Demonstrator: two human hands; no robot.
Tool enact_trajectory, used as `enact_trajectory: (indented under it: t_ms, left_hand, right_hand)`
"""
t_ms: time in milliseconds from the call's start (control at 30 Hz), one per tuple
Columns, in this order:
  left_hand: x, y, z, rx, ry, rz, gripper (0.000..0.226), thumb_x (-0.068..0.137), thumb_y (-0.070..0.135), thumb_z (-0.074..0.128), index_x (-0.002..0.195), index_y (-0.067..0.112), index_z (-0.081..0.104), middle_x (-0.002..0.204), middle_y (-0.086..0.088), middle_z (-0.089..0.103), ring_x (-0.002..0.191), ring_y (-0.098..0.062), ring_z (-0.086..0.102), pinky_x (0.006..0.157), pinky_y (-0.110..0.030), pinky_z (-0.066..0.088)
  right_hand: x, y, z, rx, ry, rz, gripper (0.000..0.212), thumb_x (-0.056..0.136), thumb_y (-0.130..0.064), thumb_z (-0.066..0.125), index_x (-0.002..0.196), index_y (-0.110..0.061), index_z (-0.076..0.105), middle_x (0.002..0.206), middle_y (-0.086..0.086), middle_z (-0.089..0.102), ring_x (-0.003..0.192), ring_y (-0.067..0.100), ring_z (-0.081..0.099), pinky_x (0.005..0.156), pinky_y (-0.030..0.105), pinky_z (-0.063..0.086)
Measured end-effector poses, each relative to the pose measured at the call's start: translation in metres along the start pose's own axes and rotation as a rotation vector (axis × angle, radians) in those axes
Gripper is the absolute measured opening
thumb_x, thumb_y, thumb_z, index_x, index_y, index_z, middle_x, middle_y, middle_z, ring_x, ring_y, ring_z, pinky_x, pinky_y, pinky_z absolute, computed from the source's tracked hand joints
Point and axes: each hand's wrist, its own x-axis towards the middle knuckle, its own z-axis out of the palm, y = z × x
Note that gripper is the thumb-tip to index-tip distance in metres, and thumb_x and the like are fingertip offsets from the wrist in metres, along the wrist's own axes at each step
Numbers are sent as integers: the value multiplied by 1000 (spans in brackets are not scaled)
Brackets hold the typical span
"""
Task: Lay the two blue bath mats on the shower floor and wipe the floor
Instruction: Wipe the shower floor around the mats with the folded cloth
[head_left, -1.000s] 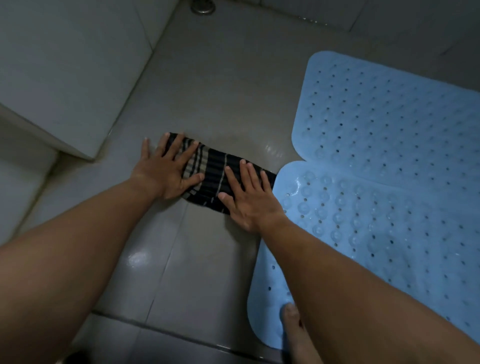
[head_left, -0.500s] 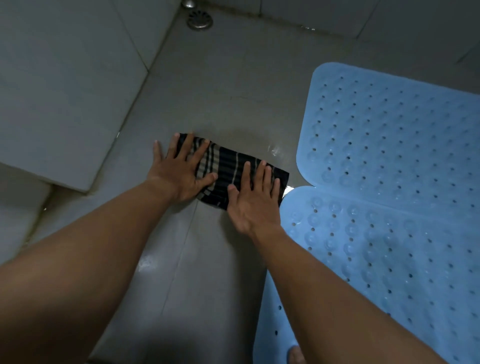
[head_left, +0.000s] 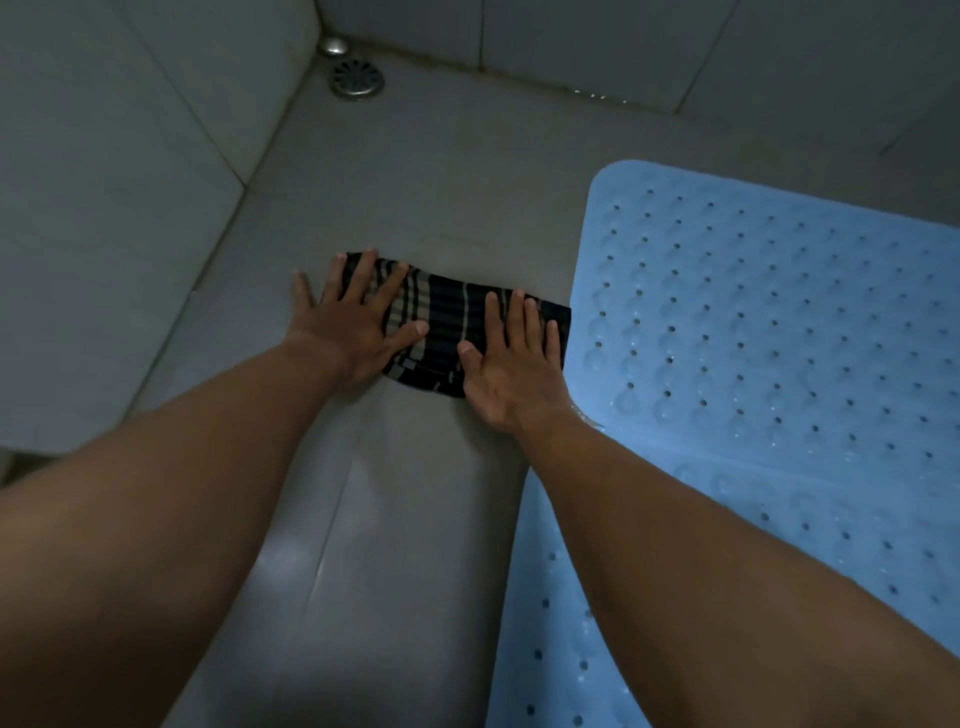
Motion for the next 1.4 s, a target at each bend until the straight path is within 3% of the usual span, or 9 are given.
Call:
enact_trajectory:
  t_ms: [333, 800, 933, 1133, 1400]
  left_hand:
    - [51, 9, -24, -16, -5, -30, 83, 85, 81, 10, 150, 43, -24, 163, 5, -27, 151, -27, -20, 117, -65, -4]
    - [49, 23, -51, 60, -171, -112, 84, 86, 82, 9, 148, 40, -29, 159, 4, -35, 149, -28, -26, 117, -62, -11]
    - [48, 19, -51, 61, -157, -83, 83, 85, 82, 6, 145, 39, -33, 159, 3, -35, 149, -28, -26, 118, -62, -9]
    - [72, 17, -60, 51, -104, -39, 86, 84, 82, 6, 150, 38, -27, 160, 2, -33, 149, -28, -26, 119, -61, -6]
    - [160, 23, -81, 31, 18, 32, 86, 82, 84, 5, 151, 42, -21, 162, 4, -27, 150, -28, -22, 118, -62, -6]
  right_hand:
    - [59, 16, -24, -34, 8, -50, 66, 103, -48, 13, 157, -21, -14, 164, 8, -20, 150, 22, -21, 121, 45, -13]
    - [60, 16, -38, -18, -44, -53, 65, 104, -47, 11, 157, -19, -15, 164, 10, -20, 150, 25, -21, 120, 46, -14]
    - [60, 17, -35, 8, 3, -53, 65, 104, -48, 11, 157, -20, -12, 165, 9, -18, 151, 24, -18, 121, 45, -13]
    - [76, 19, -39, 6, 78, -41, 73, 91, -53, -7, 157, -23, -10, 166, 7, -12, 152, 22, -15, 118, 41, -18]
    - [151, 38, -63, -17, 142, 11, 65, 103, -52, 12, 158, -23, -8, 166, 6, -11, 152, 20, -14, 122, 42, -11]
